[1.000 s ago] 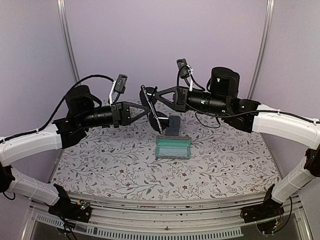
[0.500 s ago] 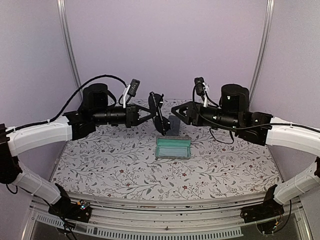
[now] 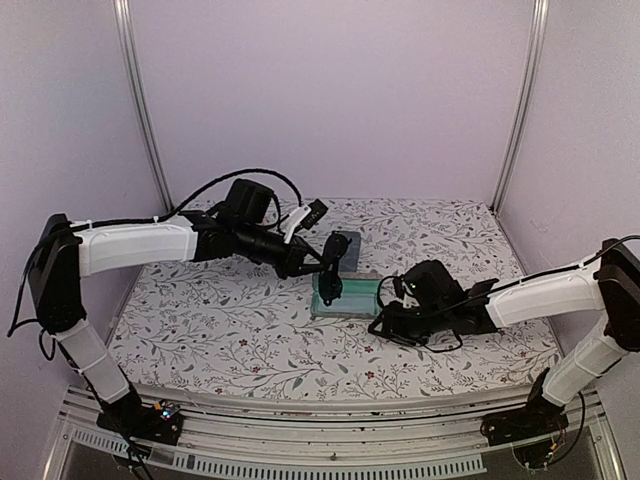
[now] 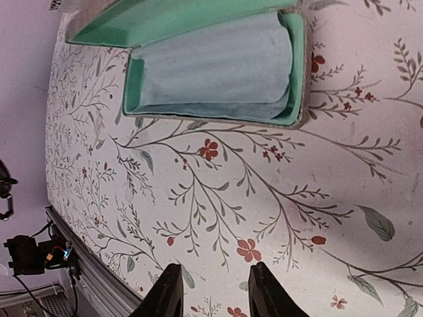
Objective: Organize the sunglasses
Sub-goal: Adjust the sunglasses case at the center of the board.
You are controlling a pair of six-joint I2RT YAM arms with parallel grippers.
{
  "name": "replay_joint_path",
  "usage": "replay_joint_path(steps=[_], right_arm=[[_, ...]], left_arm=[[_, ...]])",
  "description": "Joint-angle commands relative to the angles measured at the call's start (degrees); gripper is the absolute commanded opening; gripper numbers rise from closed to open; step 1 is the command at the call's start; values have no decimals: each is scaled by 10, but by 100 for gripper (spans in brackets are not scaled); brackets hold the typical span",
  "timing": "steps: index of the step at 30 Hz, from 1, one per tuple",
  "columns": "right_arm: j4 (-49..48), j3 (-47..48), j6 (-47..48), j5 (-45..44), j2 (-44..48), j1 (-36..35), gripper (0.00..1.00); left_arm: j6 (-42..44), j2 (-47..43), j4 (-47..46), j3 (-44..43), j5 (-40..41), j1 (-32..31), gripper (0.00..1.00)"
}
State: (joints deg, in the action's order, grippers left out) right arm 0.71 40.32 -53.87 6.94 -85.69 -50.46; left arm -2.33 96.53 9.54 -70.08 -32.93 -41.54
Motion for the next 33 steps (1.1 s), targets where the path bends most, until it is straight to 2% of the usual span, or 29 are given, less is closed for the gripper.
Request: replay_joint_path(steps=[1, 13, 23, 29, 33], right_arm=[[-23, 30, -40, 30, -66, 3, 32], [-20, 83, -23, 9, -178, 63, 23], [-2, 136, 21, -20, -214, 113, 20], [-34, 156, 46, -19, -225, 129, 20], [-43, 145, 44, -18, -207, 131, 20]], left_arm=[[111, 31, 82, -58, -19, -3, 0], [194, 114, 181, -148, -45, -7, 0], [208, 179, 229, -212, 6, -13, 0], [209, 211, 257, -251, 25, -16, 0], [194, 228, 281, -278, 66, -28, 0]])
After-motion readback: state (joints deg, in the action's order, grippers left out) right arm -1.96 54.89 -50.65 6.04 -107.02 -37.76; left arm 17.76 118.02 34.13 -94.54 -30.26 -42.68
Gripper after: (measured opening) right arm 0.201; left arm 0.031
